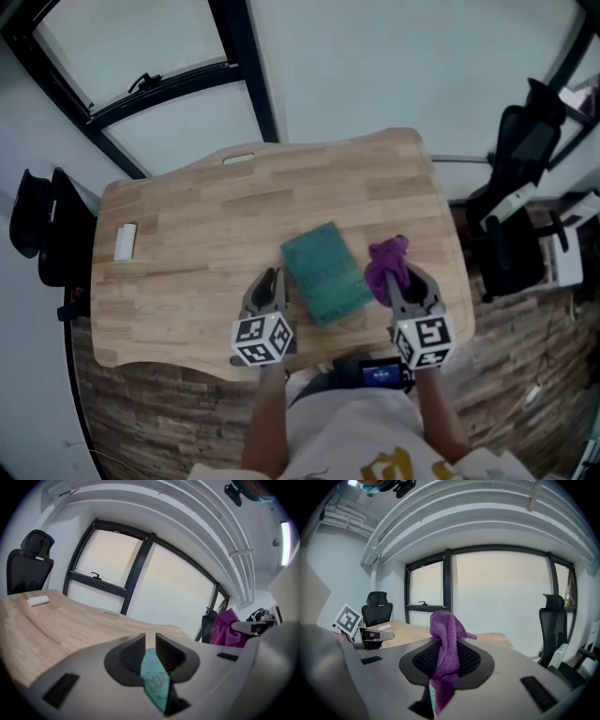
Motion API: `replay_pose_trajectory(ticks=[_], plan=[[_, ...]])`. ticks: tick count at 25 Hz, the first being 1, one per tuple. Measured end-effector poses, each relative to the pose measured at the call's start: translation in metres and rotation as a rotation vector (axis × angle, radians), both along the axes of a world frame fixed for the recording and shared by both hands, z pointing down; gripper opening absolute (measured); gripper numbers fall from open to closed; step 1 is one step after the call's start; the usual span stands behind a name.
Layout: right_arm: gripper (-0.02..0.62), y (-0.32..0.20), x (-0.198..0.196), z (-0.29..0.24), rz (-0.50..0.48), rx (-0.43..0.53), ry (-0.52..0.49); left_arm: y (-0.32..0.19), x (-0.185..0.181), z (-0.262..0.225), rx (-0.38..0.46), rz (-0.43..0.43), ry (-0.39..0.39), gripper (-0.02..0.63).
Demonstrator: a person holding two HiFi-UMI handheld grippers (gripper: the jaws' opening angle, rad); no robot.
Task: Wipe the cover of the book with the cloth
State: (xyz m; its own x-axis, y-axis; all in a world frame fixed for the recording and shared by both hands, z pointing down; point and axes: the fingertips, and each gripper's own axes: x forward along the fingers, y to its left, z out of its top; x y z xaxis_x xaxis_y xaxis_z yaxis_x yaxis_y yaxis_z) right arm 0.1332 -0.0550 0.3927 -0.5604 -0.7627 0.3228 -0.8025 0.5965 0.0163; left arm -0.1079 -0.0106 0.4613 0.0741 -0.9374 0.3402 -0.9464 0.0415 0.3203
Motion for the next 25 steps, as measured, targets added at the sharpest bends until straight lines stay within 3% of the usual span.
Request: replay_pose_trajectory(ticks=[9, 19, 25], plan=[[0.060, -0.014, -0.024, -0.002, -0.050, -0.003, -0.023, -0.014, 0.000, 0.015, -0.054, 0.031, 0.005, 0.050], [0.060, -0.039, -0.031, 0.006, -0.071, -0.002, -0.018, -0.025, 0.002, 0.062, -0.186, 0.047, 0.048, 0.110], [0.060, -0.051, -0.033, 0.018, -0.069, -0.043, -0.011, -0.025, -0.001, 0.086, -0.253, 0.045, 0.073, 0.114]])
